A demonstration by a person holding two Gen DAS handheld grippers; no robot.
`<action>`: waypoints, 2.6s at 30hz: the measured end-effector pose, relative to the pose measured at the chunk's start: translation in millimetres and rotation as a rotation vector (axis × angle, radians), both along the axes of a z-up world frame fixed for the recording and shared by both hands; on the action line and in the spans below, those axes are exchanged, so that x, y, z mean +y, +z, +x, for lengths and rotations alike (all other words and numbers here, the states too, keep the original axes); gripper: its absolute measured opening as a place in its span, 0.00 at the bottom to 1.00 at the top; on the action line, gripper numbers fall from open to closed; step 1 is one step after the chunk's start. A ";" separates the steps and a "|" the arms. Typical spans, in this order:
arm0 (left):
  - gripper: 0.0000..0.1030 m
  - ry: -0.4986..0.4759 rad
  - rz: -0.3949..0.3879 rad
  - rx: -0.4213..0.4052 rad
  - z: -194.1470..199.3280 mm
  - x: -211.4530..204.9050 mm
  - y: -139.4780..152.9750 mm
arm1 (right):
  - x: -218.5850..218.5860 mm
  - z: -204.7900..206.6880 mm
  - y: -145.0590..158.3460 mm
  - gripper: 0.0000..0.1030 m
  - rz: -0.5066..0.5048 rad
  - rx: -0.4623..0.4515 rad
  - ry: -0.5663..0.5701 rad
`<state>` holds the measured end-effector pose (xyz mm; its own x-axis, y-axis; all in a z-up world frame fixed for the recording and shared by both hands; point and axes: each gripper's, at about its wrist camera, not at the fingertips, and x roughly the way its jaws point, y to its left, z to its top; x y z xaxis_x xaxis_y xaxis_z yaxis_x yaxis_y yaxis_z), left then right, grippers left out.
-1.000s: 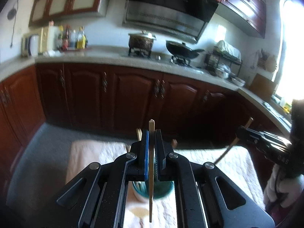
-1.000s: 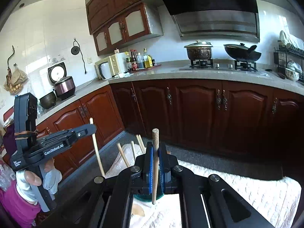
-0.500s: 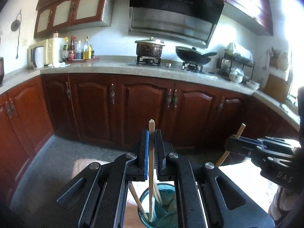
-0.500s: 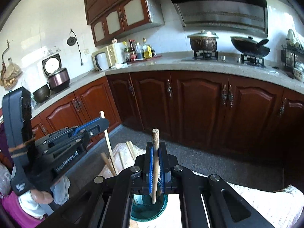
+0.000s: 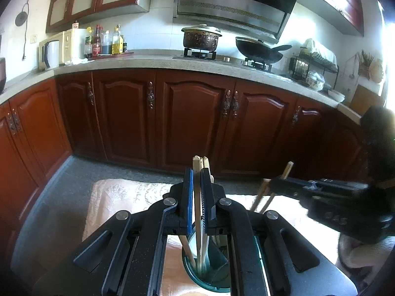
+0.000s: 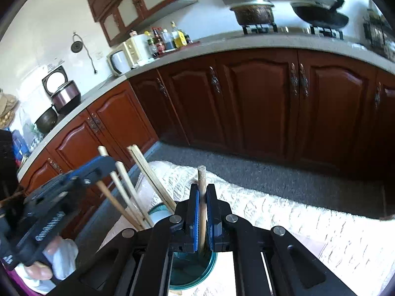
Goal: Organize utensils
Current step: 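Lower both chopsticks into the holder and open both grippers, then raise both open grippers away from the holder, then move both open grippers down toward the metal spoon and fork on the cloth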
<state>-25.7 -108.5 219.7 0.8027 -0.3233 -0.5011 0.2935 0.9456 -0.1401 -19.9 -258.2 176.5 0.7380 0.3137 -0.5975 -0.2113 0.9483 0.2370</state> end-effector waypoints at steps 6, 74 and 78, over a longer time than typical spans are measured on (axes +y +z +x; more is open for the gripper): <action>0.05 -0.008 -0.026 0.020 -2.5 4.7 1.4 | -15.9 -3.2 -3.8 0.16 0.076 0.021 -0.030; 0.56 -0.148 0.099 0.068 -147.2 -57.2 -30.8 | -43.8 -190.7 -34.6 0.40 -0.081 0.063 -0.244; 0.56 -0.160 0.113 0.094 -144.3 -62.2 -40.0 | -49.9 -191.0 -46.9 0.41 -0.074 0.085 -0.252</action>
<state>-170.0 -170.7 179.8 0.6937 -0.3808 -0.6114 0.4319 0.8992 -0.0700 -210.9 -308.1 129.6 0.7335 0.0801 -0.6750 0.0509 0.9838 0.1721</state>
